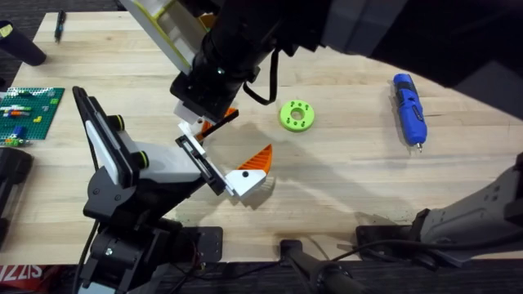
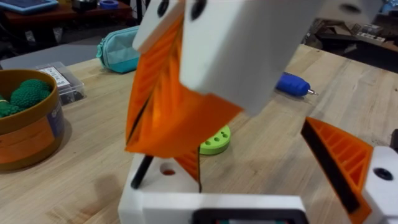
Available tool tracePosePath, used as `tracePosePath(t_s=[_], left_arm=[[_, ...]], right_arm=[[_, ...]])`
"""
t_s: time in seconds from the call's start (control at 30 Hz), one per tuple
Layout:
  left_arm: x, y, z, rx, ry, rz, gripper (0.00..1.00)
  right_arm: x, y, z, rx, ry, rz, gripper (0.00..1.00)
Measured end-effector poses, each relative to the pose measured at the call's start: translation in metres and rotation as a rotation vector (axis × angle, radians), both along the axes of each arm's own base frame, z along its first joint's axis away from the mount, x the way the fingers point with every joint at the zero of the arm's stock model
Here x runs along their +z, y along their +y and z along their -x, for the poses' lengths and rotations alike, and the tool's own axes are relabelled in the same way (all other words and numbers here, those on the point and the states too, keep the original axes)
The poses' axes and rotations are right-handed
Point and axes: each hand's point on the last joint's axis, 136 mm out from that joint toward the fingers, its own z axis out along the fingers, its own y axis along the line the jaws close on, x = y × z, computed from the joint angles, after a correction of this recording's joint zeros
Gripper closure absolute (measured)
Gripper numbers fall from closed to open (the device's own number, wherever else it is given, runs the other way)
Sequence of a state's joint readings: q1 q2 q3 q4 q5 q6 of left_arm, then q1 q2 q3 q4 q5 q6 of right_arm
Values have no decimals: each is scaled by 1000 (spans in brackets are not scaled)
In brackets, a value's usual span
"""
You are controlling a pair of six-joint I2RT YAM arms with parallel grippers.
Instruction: Pick up the gripper from the table and insert it into the empty holder that is missing its gripper. Then pick up a screw, insert it into the mounting hole, and use the screwdriver to tighten it. Finally, clean up the table by picking up the vegetable and placing it into the bucket.
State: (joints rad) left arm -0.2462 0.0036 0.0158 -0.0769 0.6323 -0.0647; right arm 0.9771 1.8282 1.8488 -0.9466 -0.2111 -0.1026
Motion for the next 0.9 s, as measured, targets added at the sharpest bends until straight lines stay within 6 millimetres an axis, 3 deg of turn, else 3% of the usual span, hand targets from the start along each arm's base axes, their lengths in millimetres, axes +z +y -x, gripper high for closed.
tracePosePath(t_s=[0.3,0.47,0.63,0.9], left_arm=[[0,0,0,0,1,3,14],[0,0,0,0,1,3,14],[0,0,0,0,1,3,14],[0,0,0,0,1,3,15]], right_arm=[[0,-6,-4,-19,-9,17,992],[20,-21,-15,-65,-56,-3,994],[36,-35,-14,-78,-75,-6,993],[16,-34,1,26,-70,76,994]])
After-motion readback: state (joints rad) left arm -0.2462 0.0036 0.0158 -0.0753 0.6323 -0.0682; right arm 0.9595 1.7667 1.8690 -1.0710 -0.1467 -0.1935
